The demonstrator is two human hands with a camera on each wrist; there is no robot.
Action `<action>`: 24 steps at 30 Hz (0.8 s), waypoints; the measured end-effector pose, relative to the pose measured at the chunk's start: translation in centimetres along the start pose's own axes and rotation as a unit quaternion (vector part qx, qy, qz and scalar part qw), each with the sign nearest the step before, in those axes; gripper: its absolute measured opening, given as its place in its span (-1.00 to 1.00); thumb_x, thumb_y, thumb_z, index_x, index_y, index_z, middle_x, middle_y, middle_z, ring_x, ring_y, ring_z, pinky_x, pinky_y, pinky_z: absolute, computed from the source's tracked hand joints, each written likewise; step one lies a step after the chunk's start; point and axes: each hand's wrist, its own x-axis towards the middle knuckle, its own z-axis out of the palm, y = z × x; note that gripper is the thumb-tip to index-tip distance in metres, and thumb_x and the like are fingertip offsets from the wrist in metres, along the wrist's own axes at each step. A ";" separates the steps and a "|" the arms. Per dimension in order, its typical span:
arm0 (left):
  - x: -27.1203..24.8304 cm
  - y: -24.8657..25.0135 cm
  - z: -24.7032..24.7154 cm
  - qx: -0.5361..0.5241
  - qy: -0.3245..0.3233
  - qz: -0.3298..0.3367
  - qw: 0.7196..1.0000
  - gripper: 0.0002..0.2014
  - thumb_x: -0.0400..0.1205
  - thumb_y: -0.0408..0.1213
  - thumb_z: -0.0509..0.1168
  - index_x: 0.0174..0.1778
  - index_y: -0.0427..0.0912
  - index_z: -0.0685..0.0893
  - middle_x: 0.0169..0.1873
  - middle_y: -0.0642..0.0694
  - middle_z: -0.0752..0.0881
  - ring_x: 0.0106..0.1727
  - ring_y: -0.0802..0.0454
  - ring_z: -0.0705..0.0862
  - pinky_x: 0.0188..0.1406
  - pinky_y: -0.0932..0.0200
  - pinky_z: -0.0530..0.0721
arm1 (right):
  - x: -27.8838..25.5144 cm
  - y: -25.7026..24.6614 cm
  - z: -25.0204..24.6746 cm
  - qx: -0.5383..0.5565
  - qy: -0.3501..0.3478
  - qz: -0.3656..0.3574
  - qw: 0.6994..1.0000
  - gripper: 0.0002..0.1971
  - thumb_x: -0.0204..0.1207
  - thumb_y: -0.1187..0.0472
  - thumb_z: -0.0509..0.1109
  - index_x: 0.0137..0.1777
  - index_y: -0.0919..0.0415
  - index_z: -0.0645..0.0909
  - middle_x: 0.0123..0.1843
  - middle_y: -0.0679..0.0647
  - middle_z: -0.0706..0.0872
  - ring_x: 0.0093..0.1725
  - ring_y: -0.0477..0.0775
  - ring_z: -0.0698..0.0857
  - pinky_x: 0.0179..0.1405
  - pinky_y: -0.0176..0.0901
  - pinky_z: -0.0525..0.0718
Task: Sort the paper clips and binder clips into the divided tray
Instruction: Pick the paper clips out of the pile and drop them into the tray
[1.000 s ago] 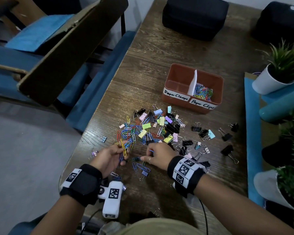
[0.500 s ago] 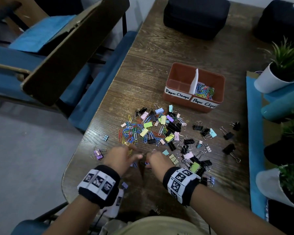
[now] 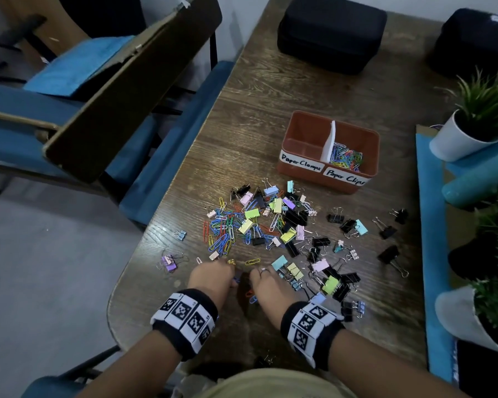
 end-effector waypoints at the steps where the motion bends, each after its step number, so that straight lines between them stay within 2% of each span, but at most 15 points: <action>1: 0.0 0.2 0.0 0.008 -0.009 0.002 1.000 -0.72 0.71 -0.19 0.15 0.26 -0.22 0.57 0.25 -0.17 0.63 0.27 -0.15 0.63 0.17 -0.02 0.61 | -0.1 0.0 -0.1 0.000 -0.003 0.000 1.000 -0.67 0.55 0.53 0.13 0.31 0.39 0.32 0.24 0.40 0.51 0.30 0.29 0.46 0.17 0.09 0.53; 5: -0.1 1.3 -0.3 0.067 -0.026 0.038 0.997 -0.72 0.71 -0.39 0.07 0.27 -0.25 0.58 0.25 -0.19 0.65 0.28 -0.16 0.63 0.19 -0.01 0.60 | -0.9 0.2 0.1 -0.008 0.001 -0.006 1.000 -0.61 0.53 0.57 0.12 0.35 0.40 0.28 0.26 0.41 0.52 0.36 0.29 0.42 0.21 0.10 0.51; 7: -0.1 1.5 -0.2 0.072 -0.030 0.047 0.996 -0.73 0.71 -0.39 0.07 0.26 -0.25 0.58 0.23 -0.18 0.66 0.27 -0.14 0.64 0.18 0.00 0.62 | -1.2 0.7 0.3 -0.003 0.010 0.008 1.000 -0.59 0.51 0.58 0.15 0.34 0.37 0.28 0.26 0.37 0.53 0.34 0.28 0.44 0.21 0.04 0.52; 10: -0.2 1.4 -0.4 0.020 -0.007 0.028 0.999 -0.73 0.71 -0.25 0.08 0.23 -0.20 0.59 0.23 -0.17 0.66 0.27 -0.12 0.63 0.18 0.03 0.61 | -1.4 1.0 0.3 -0.046 0.006 -0.005 0.999 -0.62 0.52 0.55 0.17 0.32 0.37 0.31 0.28 0.36 0.53 0.37 0.29 0.40 0.29 0.03 0.47; 14: -0.6 0.0 -1.2 -0.127 0.055 -0.011 0.990 -0.62 0.72 -0.02 -0.01 0.12 -0.23 0.57 0.12 -0.23 0.69 0.19 -0.20 0.65 0.11 0.03 0.58 | -1.2 1.1 0.1 -0.092 0.003 -0.026 0.995 -0.65 0.58 0.45 0.15 0.36 0.39 0.33 0.31 0.31 0.49 0.33 0.25 0.41 0.32 -0.01 0.42; 16: -0.5 -0.6 -1.1 -0.158 0.056 -0.012 0.986 -0.57 0.72 0.02 -0.04 0.09 -0.26 0.56 0.09 -0.26 0.69 0.16 -0.21 0.64 0.11 0.01 0.57 | -1.6 1.7 -0.1 -0.016 0.015 -0.007 1.000 -0.68 0.54 0.49 0.13 0.28 0.34 0.39 0.30 0.27 0.48 0.31 0.22 0.41 0.28 -0.04 0.43; 18: -0.3 -0.8 -1.0 -0.184 0.057 -0.009 0.981 -0.55 0.73 0.03 -0.05 0.06 -0.28 0.56 0.06 -0.28 0.68 0.13 -0.22 0.64 0.09 -0.01 0.57 | -2.2 2.9 -0.6 0.110 0.038 0.011 0.993 -0.71 0.46 0.55 0.15 -0.01 0.16 0.49 0.13 0.16 0.52 0.16 0.12 0.48 0.07 -0.14 0.45; 19: -0.3 -0.9 -0.9 -0.201 0.059 -0.005 0.978 -0.55 0.73 0.03 -0.05 0.05 -0.29 0.56 0.04 -0.29 0.68 0.11 -0.22 0.64 0.07 -0.01 0.57 | -2.5 3.7 -0.8 0.167 0.050 0.027 0.984 -0.66 0.44 0.56 0.16 -0.18 0.05 0.44 0.01 0.08 0.52 0.05 0.07 0.50 -0.05 -0.19 0.42; 20: -0.2 -1.0 -0.8 -0.216 0.060 -0.002 0.974 -0.55 0.73 0.02 -0.06 0.04 -0.30 0.56 0.01 -0.29 0.68 0.09 -0.22 0.64 0.05 0.00 0.56 | -2.8 4.6 -0.9 0.228 0.064 0.047 0.970 -0.63 0.44 0.56 0.18 -0.27 0.00 0.39 -0.09 0.03 0.53 -0.05 0.03 0.51 -0.13 -0.22 0.40; 22: -0.1 -1.0 -0.7 -0.237 0.068 0.011 0.969 -0.55 0.74 -0.01 -0.07 0.00 -0.30 0.56 -0.06 -0.27 0.66 0.06 -0.20 0.64 -0.01 0.04 0.53 | -3.5 6.2 -1.1 0.358 0.095 0.085 0.925 -0.66 0.49 0.51 0.24 -0.31 0.03 0.41 -0.23 -0.01 0.57 -0.21 -0.04 0.53 -0.23 -0.21 0.46; 24: 0.3 -0.9 -0.6 -0.231 0.080 0.025 0.969 -0.58 0.75 -0.02 -0.06 -0.04 -0.27 0.56 -0.06 -0.26 0.67 0.05 -0.19 0.64 -0.03 0.06 0.50 | -4.2 7.4 -1.5 0.424 0.104 0.097 0.894 -0.68 0.50 0.50 0.30 -0.32 0.06 0.46 -0.29 -0.06 0.58 -0.26 -0.13 0.54 -0.23 -0.32 0.49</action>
